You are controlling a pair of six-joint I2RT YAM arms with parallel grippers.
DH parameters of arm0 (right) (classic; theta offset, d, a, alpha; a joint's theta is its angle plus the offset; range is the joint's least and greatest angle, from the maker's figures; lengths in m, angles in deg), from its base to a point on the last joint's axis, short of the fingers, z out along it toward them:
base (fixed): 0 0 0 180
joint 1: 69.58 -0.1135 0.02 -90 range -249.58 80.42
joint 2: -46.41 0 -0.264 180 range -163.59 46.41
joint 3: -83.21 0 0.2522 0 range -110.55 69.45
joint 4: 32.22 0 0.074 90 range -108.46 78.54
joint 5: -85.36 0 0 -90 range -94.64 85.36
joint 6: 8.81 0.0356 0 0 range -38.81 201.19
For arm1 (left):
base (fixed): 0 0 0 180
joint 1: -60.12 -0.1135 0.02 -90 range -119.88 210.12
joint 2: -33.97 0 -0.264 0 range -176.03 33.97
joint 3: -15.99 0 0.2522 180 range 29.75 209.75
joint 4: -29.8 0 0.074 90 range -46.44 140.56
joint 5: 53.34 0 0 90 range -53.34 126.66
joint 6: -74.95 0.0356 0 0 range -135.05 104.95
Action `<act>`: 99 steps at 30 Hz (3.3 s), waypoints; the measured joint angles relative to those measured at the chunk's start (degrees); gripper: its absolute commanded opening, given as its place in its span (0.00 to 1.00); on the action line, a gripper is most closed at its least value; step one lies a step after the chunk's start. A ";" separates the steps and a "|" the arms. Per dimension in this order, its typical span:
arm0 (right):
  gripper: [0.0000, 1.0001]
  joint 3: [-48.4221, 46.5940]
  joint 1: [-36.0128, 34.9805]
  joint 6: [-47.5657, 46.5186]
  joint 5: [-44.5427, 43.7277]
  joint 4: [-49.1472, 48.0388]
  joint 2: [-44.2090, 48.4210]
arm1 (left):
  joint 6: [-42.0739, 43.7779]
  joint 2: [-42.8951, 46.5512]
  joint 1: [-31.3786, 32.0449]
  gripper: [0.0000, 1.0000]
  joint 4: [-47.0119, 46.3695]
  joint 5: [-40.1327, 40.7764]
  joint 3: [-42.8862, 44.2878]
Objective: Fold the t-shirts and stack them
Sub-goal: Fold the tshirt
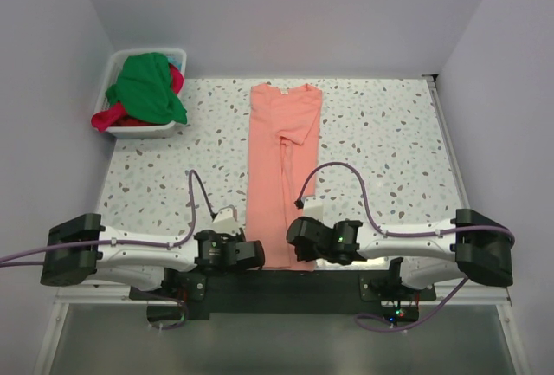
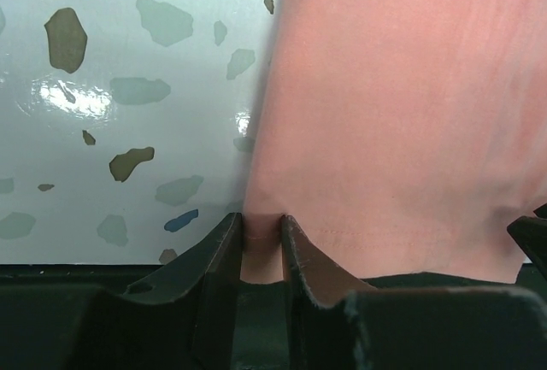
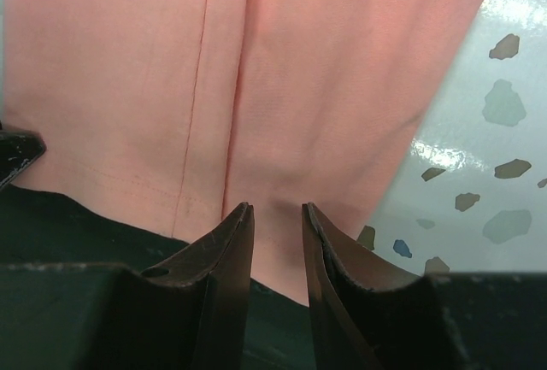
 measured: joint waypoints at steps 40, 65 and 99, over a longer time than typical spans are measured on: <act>0.00 1.97 -0.98 7.04 3.54 0.72 -2.36 | -7.52 3.43 -0.74 0.00 6.08 -0.31 -1.64; 0.00 4.50 -1.01 16.98 2.12 7.78 2.47 | -12.68 5.79 -0.74 0.05 7.72 -1.27 -3.56; 0.52 6.01 -2.05 1.84 7.30 0.74 9.18 | -10.43 5.05 -0.74 0.07 6.97 -0.70 -3.78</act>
